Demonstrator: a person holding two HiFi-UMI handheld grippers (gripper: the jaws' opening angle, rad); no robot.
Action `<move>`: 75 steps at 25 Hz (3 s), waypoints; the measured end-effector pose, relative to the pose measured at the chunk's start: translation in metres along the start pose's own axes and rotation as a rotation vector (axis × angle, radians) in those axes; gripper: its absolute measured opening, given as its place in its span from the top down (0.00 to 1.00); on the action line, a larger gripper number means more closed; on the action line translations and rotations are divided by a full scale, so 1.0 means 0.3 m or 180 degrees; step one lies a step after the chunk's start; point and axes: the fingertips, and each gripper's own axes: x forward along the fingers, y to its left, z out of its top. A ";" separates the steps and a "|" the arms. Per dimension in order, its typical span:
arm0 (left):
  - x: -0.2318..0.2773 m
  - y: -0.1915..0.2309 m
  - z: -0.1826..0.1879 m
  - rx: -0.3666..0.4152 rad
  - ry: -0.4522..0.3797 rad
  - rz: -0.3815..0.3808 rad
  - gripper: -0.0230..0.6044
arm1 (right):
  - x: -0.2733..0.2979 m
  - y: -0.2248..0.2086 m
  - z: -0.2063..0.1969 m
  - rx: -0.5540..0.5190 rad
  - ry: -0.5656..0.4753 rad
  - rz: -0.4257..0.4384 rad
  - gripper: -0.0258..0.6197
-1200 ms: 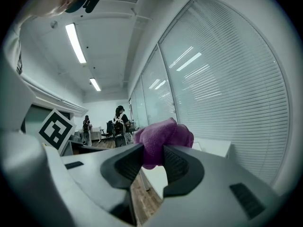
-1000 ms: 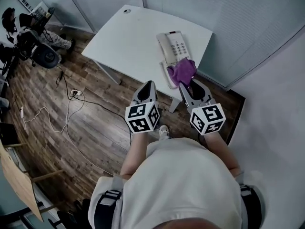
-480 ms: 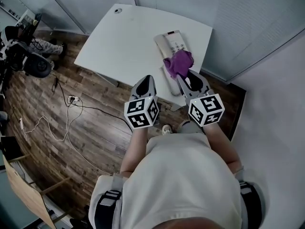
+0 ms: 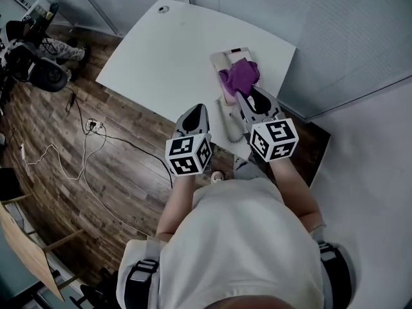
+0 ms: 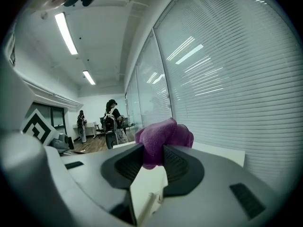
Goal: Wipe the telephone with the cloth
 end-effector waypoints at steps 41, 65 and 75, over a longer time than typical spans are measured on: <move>0.273 0.091 -0.082 -0.0252 0.0316 0.0298 0.93 | 0.620 -0.235 -0.212 -0.0605 0.0901 0.0198 0.76; 0.185 0.057 -0.117 -0.0232 0.0320 0.0270 0.93 | 0.454 -0.158 -0.270 -0.0773 0.0964 0.0224 0.76; 0.099 0.032 -0.133 -0.0150 0.0305 0.0240 0.93 | 0.349 -0.133 -0.332 -0.0690 0.0987 0.0114 0.76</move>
